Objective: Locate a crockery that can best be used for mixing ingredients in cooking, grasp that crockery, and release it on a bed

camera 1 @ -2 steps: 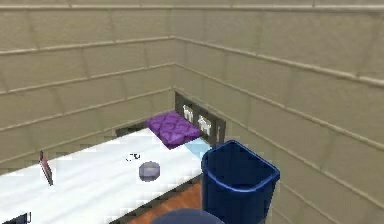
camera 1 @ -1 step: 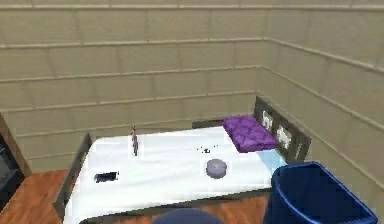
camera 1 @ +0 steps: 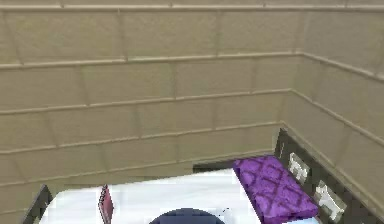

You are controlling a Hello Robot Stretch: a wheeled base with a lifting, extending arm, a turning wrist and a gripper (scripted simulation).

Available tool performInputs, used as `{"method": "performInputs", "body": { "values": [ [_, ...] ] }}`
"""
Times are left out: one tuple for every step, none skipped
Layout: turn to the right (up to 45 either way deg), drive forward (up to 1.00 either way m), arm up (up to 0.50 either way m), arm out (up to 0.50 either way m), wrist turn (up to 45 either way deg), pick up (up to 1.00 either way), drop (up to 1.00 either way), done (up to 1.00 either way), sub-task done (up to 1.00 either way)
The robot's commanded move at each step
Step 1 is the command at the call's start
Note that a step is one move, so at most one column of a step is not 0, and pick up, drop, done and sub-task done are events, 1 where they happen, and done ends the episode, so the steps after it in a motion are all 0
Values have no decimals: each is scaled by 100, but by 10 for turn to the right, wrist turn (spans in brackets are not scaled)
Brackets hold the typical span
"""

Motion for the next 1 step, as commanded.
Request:
{"method": "performInputs", "body": {
  "values": [
    [-90,0,0,0,0,0,0,0,0]
  ]
}}
